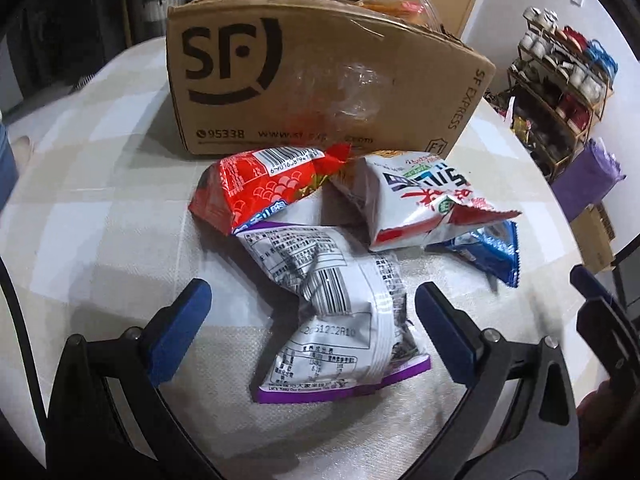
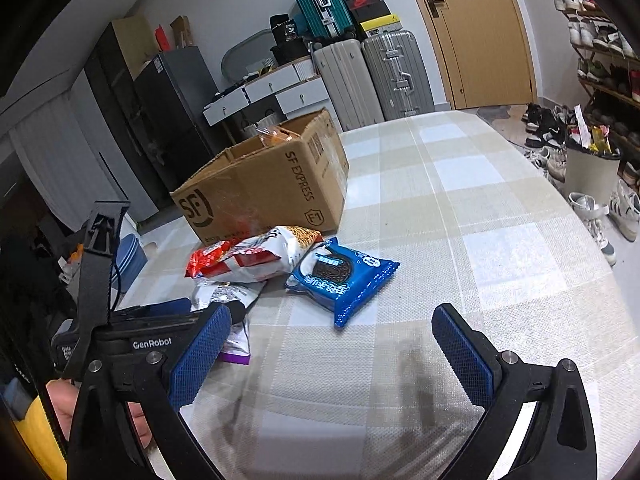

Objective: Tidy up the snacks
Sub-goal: 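Grasp the silver chip bag with the left gripper while the right grasps the blue Oreo packet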

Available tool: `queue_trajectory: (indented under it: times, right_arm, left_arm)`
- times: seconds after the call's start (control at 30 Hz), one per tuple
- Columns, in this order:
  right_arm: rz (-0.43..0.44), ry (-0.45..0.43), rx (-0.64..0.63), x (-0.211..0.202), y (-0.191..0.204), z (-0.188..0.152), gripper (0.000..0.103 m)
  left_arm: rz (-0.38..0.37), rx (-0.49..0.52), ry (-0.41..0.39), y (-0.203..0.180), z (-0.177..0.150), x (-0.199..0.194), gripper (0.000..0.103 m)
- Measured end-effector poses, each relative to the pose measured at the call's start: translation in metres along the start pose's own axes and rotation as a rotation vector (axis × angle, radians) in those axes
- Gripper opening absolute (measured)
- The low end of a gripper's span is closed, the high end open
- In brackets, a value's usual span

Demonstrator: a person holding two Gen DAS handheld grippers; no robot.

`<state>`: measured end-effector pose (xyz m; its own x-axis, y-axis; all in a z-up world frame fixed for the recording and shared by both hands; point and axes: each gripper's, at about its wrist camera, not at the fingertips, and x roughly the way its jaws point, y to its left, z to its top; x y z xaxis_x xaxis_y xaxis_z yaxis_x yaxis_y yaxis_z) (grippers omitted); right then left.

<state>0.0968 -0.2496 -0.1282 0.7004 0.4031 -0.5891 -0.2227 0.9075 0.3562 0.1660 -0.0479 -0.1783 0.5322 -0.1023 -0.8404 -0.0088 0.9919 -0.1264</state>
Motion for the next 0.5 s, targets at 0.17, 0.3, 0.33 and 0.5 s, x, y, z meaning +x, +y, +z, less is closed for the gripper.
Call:
queue_trajectory:
  times: [0.17,0.3,0.33,0.5]
  right_arm:
    - [0.017,0.016,0.016,0.006,-0.004,-0.002,0.102]
    - [0.036,0.027,0.028,0.009,-0.007,-0.003,0.102]
    - [0.041,0.031,0.033,0.01,-0.007,-0.003,0.102]
    - [0.073,0.051,0.094,0.016,-0.019,-0.003,0.102]
  left_arm:
    - [0.042,0.06,-0.015,-0.013,0.002,0.007,0.096]
    - [0.028,0.051,-0.037,-0.013,0.006,0.003,0.07]
    - [0.017,0.051,-0.039,-0.012,0.007,0.002,0.054]
    - [-0.012,0.063,-0.033,-0.014,0.014,0.001,0.044]
